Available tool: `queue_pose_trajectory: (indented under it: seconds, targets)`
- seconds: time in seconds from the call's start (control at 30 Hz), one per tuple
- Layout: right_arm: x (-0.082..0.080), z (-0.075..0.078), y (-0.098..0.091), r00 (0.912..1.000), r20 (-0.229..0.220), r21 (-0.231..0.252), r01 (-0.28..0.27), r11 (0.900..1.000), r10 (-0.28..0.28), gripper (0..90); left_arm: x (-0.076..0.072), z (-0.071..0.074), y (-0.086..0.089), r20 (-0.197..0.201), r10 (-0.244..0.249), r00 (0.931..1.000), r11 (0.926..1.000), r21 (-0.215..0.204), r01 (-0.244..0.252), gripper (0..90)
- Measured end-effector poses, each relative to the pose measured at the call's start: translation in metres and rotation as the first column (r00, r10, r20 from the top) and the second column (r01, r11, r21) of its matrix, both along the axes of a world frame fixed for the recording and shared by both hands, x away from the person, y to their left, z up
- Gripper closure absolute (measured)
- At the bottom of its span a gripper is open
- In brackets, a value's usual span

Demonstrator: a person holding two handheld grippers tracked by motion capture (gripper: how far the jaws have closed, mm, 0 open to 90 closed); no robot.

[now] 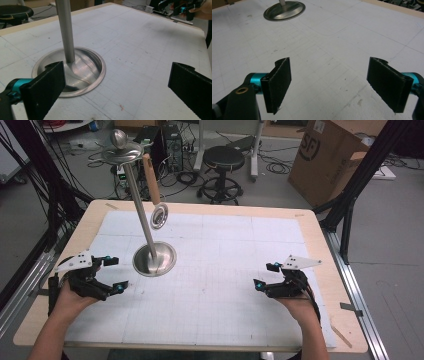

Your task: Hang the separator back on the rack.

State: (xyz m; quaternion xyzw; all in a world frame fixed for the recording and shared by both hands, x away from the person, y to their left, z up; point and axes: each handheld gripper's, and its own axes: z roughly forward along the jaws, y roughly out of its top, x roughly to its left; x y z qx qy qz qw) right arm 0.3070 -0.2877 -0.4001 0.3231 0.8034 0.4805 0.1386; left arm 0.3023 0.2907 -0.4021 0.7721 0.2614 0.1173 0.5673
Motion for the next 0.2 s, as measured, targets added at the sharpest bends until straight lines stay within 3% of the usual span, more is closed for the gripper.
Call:
queue_pose_trajectory:
  seconds: [0.2]
  targets:
    - [0.0001,-0.0009,-0.0011,1.0,-0.002,-0.004,0.001,1.0,-0.001,18.8,0.0002,-0.0003,-0.0006,-0.001,-0.001,1.0,1.0,0.005,0.001,1.9]
